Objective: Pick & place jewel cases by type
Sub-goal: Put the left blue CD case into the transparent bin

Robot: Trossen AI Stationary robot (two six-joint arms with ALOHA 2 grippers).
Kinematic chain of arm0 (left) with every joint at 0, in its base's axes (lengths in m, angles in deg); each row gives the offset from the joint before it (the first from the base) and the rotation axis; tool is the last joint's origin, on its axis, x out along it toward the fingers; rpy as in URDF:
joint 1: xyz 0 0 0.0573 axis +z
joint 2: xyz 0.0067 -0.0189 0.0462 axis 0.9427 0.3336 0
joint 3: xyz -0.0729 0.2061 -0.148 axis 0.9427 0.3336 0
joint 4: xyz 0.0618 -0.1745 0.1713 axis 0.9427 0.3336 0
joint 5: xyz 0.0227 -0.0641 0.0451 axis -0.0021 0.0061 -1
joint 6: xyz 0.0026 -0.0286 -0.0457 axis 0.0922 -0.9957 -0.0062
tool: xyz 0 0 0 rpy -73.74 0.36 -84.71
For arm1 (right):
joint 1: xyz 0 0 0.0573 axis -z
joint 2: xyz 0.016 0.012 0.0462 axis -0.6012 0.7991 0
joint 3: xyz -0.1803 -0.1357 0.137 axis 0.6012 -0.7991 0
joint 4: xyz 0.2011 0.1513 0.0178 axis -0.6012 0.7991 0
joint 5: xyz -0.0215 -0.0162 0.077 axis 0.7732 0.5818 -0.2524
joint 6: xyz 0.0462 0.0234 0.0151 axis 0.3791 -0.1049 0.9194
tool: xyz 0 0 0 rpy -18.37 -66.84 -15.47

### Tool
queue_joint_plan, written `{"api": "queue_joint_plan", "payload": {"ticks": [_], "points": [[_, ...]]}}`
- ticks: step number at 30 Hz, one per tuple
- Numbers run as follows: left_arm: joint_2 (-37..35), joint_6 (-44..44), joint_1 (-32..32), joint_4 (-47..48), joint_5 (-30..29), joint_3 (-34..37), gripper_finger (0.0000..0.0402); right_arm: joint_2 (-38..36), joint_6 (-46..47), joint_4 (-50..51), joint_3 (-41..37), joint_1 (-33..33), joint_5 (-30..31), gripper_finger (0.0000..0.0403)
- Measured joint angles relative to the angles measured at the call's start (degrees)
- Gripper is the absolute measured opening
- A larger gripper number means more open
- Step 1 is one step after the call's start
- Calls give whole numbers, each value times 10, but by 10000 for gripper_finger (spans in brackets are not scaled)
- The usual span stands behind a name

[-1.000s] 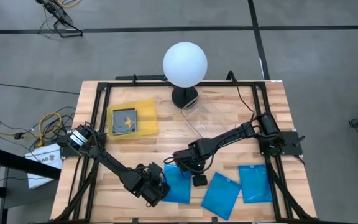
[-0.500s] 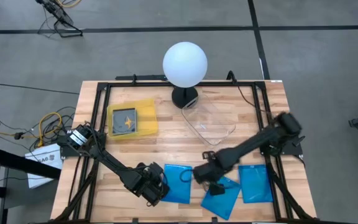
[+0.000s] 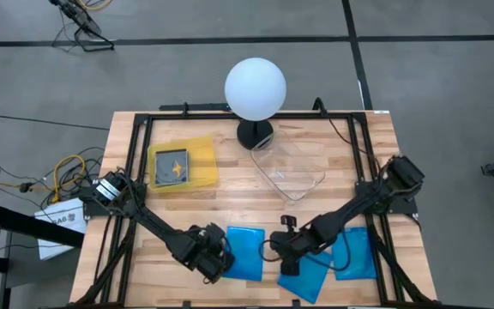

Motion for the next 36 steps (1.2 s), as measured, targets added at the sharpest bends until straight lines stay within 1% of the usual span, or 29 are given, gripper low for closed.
{"api": "queue_joint_plan", "payload": {"ticks": [5,8,11,14,18,21,25,28,30,33,36], "points": [[-3,-43,3,-1,33,0,2,45,-25,-40,1,0,6,0],[-13,-52,4,-6,70,0,11,68,-35,-62,2,0,6,0],[-31,-72,3,-7,122,1,35,78,-46,-74,3,-3,11,0],[-54,-94,2,-7,143,2,72,79,-60,-75,3,-6,15,0],[-67,-143,6,-16,125,1,129,78,-84,-78,2,-9,24,0],[-67,-166,7,-46,113,1,168,78,-97,-80,2,-9,23,0],[-63,-199,10,-107,101,22,203,79,-109,-80,2,-9,24,0],[-63,-221,12,-168,76,50,213,79,-115,-81,2,-9,28,0],[-63,-230,12,-191,63,67,214,79,-117,-81,2,-9,31,0],[-63,-238,14,-237,64,90,215,79,-124,-82,2,-8,32,0],[-63,-245,14,-232,71,95,215,80,-127,-84,2,-6,32,0]]}}
